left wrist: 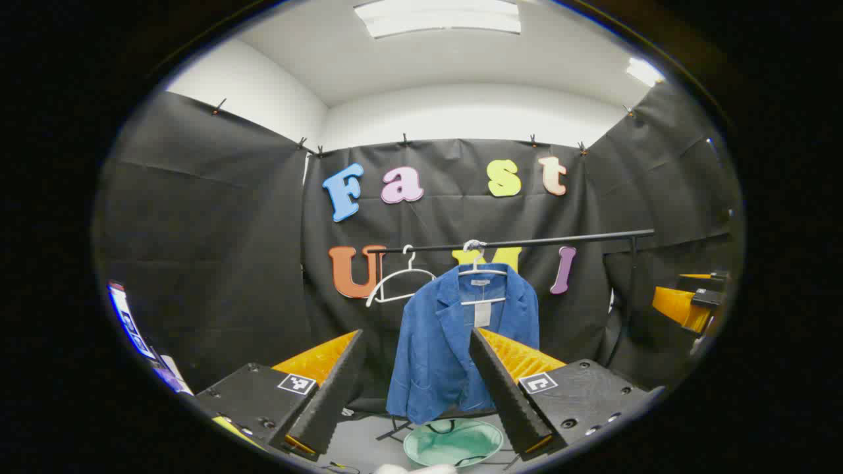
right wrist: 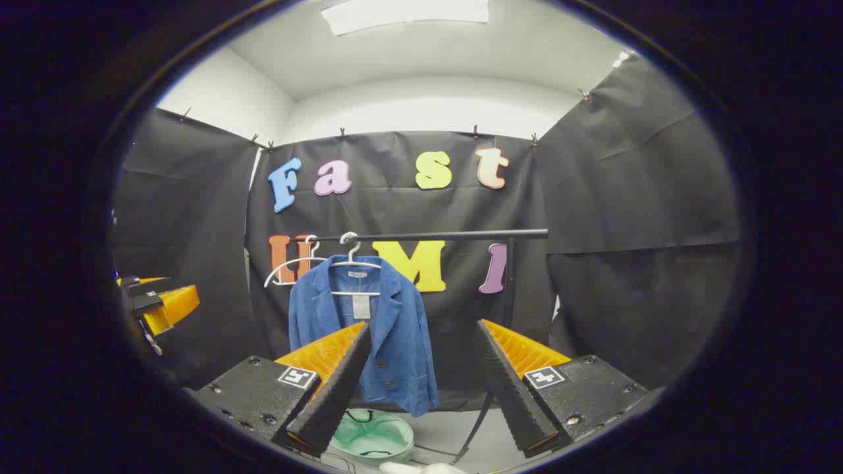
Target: Grasp the clothes on the hanger with both hands and then place them into the laundry hamper below.
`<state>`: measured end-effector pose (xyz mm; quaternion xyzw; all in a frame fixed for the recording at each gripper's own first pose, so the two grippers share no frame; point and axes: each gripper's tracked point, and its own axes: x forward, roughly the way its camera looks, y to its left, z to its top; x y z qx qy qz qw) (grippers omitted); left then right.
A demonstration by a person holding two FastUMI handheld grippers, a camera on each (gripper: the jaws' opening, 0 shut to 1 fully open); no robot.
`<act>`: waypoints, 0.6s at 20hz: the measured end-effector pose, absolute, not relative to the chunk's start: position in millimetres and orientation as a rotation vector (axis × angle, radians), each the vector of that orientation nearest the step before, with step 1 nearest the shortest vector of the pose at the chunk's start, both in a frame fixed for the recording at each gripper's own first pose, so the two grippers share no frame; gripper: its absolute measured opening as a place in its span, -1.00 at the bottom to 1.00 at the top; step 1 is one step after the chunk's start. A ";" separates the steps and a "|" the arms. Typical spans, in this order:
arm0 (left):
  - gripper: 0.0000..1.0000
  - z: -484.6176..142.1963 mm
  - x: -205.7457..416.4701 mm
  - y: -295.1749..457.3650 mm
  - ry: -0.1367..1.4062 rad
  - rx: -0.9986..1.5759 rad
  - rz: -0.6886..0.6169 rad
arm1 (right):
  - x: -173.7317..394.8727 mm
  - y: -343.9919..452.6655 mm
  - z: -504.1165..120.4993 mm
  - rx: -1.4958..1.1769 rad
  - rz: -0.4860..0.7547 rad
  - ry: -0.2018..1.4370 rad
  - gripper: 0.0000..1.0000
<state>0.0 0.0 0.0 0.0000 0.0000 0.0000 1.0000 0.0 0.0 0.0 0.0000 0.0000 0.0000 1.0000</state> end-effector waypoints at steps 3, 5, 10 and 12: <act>1.00 -2.5 1.1 3.2 0.002 -0.008 -0.009 | 2.1 5.7 -4.6 -0.022 -0.002 0.018 1.00; 1.00 -5.4 3.4 7.1 0.009 -0.013 0.004 | 5.0 9.3 -7.3 -0.034 0.002 0.027 1.00; 1.00 -8.6 9.3 8.8 0.023 -0.014 0.011 | 13.9 21.5 -13.3 -0.056 0.032 0.031 0.99; 1.00 -9.9 11.6 10.7 0.029 -0.006 0.016 | 20.1 25.6 -16.4 -0.045 0.052 0.041 0.99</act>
